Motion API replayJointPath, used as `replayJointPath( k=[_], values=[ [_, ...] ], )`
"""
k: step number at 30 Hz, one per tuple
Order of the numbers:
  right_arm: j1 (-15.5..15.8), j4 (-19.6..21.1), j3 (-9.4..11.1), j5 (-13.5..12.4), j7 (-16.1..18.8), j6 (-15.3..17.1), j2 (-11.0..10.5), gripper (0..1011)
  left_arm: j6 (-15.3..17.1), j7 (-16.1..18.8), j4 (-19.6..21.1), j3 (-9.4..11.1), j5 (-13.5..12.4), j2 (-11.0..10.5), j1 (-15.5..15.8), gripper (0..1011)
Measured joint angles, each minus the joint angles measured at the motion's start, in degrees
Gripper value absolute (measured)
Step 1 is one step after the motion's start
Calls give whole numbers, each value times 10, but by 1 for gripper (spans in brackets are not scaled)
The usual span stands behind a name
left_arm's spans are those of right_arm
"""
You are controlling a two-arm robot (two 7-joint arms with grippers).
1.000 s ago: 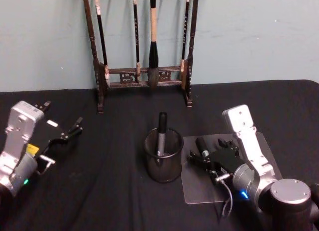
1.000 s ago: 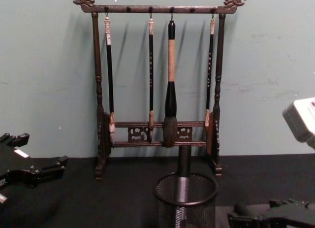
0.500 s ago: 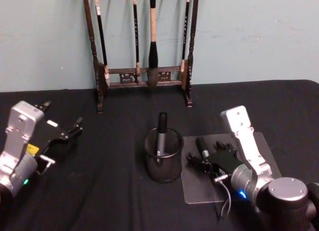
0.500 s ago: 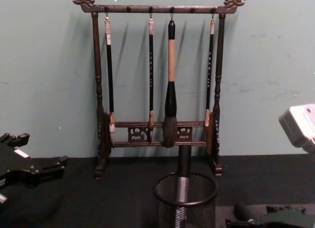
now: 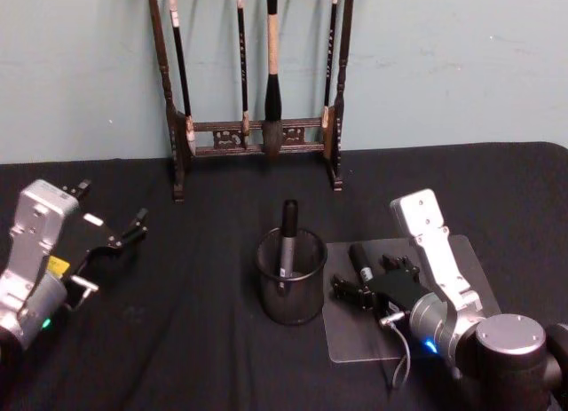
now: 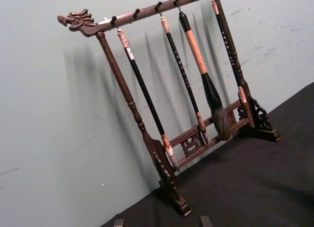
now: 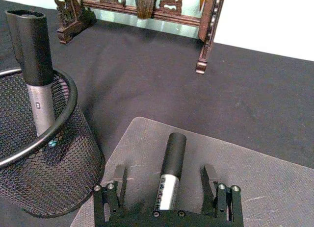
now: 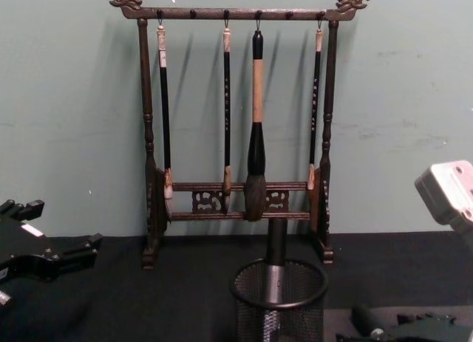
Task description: Pick up the water-based marker from the table and place it into the pen holder.
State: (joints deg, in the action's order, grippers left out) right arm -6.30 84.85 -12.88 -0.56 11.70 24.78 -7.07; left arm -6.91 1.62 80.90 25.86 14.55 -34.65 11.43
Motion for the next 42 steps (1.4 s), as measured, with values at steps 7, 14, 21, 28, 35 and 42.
replayJointPath(
  k=[7,14,21,28,35,42],
  values=[
    [0,-2,0,2,4,0,0,1002,0,0,0,0,0,0,0,1001],
    [0,-2,0,2,4,-1,0,1000,0,0,0,0,0,0,0,1001],
    [0,-2,0,2,4,-1,0,1000,0,0,0,0,0,0,0,1001],
    [0,-1,0,1,3,-1,0,948,0,0,0,0,0,0,0,1001],
    [0,-1,0,1,3,-1,0,759,0,0,0,0,0,0,0,1001],
    [0,-1,0,1,3,-1,0,482,0,0,0,0,0,0,0,1001]
  ],
)
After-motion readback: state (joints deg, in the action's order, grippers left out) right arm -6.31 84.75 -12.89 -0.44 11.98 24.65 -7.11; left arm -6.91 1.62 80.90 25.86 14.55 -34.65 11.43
